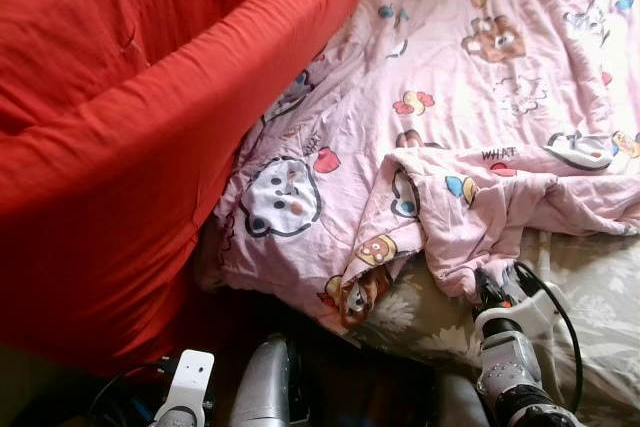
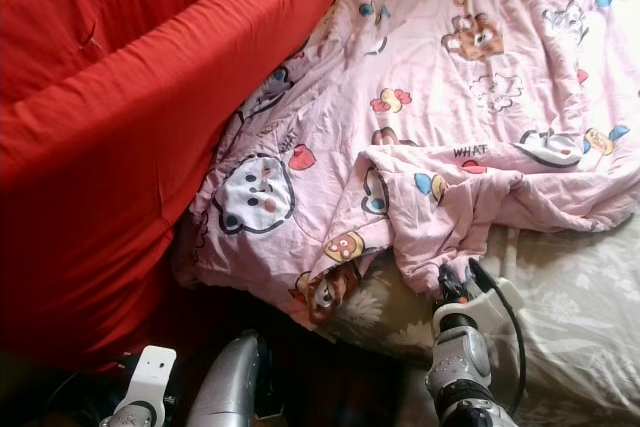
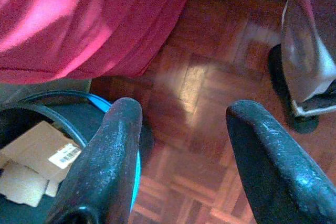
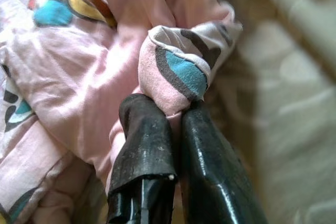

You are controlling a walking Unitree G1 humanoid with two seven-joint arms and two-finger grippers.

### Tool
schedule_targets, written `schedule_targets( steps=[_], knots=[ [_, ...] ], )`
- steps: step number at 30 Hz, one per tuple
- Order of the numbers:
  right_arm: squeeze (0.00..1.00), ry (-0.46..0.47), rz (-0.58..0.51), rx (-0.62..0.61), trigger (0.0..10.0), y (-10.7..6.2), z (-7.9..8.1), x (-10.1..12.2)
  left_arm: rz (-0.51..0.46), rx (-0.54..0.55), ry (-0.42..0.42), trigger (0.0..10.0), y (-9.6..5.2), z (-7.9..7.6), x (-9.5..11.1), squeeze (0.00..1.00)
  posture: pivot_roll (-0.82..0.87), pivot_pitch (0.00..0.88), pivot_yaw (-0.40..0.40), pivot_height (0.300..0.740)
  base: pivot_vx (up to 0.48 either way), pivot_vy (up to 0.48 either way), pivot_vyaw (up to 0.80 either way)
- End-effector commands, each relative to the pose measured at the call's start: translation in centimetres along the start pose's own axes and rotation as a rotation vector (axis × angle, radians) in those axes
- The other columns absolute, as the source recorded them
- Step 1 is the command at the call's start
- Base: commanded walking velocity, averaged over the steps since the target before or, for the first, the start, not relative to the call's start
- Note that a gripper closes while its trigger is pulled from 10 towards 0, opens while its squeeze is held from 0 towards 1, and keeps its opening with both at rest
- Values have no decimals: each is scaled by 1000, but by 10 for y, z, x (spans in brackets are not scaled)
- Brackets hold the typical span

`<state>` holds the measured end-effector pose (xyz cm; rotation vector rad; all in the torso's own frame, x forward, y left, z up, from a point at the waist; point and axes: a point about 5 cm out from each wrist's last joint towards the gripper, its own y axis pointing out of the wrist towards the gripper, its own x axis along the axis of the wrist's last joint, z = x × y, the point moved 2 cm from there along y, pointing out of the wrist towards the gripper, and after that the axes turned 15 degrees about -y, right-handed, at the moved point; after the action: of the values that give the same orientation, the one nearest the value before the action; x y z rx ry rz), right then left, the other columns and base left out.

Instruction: Clean up the room

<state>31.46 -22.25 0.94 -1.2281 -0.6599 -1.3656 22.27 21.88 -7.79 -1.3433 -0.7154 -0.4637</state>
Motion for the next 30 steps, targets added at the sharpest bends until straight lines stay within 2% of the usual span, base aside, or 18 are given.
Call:
schedule_targets(
  steps=[1,3,8,13,18,30],
  knots=[
    [0,-223,-34,45,10000,-4,6,1,42,5,-73,10000,-3,1,-13,0,-42,143,51,621,0,0,0],
    [0,-292,-70,56,10000,-5,7,5,38,3,-90,10000,-3,0,-13,0,-48,145,45,621,0,0,0],
    [0,-362,-137,71,10000,-13,6,6,24,-15,-107,10000,-2,-7,-10,0,-60,154,33,621,0,0,0],
    [0,-432,-95,81,10000,-16,6,-3,23,-21,-115,10000,-2,-10,-10,0,-57,159,25,625,0,0,0],
    [0,-457,-110,125,10000,-14,18,-1,24,-23,-124,10000,-2,-12,-10,0,-58,159,21,650,0,0,0],
    [0,-474,-126,112,10000,-12,21,4,27,-32,-122,10000,-2,-13,-10,0,-58,161,28,725,0,0,0]
  ],
)
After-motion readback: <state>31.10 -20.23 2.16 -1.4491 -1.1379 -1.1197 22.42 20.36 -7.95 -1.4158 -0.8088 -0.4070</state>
